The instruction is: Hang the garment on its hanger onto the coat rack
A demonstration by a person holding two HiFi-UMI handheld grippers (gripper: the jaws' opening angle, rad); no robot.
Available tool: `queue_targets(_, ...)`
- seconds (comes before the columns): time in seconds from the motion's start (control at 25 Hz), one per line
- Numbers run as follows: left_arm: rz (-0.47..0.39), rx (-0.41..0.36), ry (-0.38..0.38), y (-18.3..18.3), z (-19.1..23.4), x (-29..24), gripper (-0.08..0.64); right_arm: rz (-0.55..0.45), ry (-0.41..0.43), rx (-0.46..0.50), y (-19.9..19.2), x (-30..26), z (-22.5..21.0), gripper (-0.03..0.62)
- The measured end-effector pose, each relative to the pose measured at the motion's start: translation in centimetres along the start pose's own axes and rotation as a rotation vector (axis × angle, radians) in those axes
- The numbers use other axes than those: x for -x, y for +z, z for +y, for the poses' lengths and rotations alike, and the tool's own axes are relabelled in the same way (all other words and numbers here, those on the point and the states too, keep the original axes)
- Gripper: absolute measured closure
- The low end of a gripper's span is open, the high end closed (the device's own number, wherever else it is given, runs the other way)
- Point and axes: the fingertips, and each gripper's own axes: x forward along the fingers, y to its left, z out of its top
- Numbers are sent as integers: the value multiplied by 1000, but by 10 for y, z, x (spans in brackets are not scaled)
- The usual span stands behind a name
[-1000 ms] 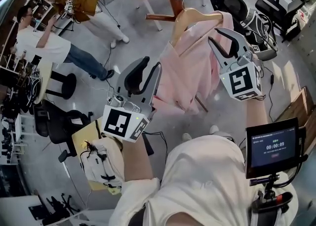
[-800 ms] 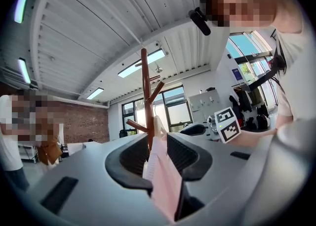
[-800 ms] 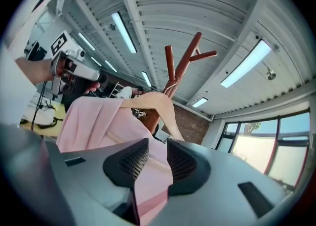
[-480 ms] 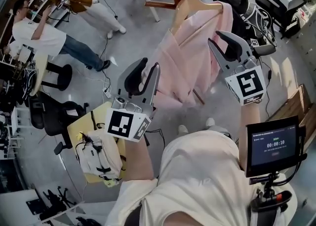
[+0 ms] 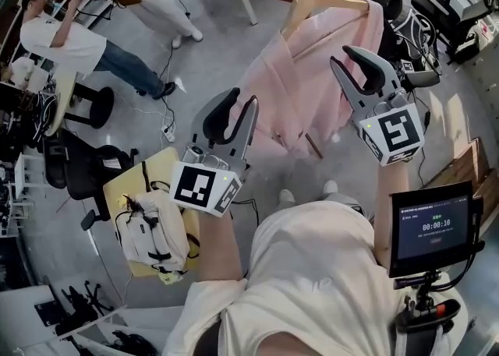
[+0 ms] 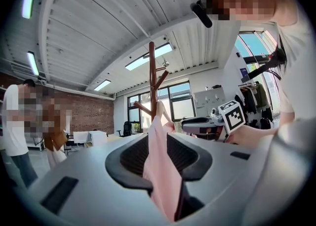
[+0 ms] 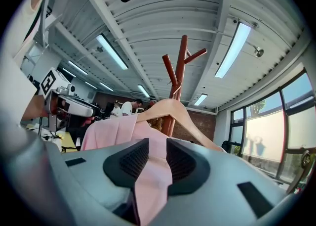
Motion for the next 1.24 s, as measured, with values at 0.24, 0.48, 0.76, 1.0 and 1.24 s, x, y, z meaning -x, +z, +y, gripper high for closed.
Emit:
queue_targets(0.24,15,13,4,-7,-1,2,439,4,25,13,1,-3,9,476)
queue_targets(0.48,12,19,1,-3,3,2,439,8,25,13,3,-6,11,476)
queue_targets(0.76,20,27,13,-10,8,-1,439,13,16,9,2,-6,7,476)
queue_targets(1.0,17,32,19,-10,11,-3,439,25,8,15,-1,-5,5,476)
queue_targets(1.24,22,37,18,-12,12,-4,439,28,3,18,-2,-4,4,476)
